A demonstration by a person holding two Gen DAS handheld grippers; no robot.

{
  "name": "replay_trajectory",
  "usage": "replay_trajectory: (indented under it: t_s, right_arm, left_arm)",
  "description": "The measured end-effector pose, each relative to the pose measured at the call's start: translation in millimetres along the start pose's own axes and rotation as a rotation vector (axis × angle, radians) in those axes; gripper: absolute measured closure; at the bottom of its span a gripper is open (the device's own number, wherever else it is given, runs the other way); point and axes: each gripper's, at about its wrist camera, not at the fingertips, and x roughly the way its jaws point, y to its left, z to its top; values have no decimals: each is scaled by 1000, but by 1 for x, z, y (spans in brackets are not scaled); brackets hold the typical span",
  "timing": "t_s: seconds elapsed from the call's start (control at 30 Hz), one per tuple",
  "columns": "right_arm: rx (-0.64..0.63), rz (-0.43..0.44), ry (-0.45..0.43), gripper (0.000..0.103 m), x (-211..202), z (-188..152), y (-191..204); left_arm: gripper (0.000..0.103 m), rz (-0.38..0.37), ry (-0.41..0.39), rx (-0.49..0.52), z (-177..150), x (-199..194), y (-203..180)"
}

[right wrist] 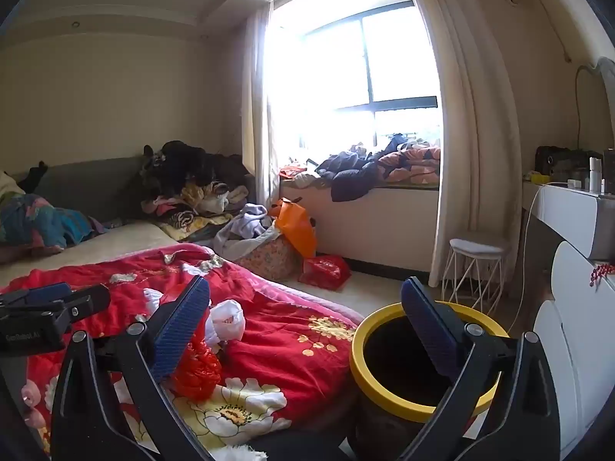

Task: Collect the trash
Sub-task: 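Move both tools toward the trash pile on the red bedspread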

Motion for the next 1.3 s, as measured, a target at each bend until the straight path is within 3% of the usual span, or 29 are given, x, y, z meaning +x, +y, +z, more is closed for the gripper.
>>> replay_trajectory:
  t_s: [1.3]
  right_arm:
    - [-6,-21,-18,6,-7,0,-2]
  left_arm:
    - [10,-3,-26,2,9,-8,-1]
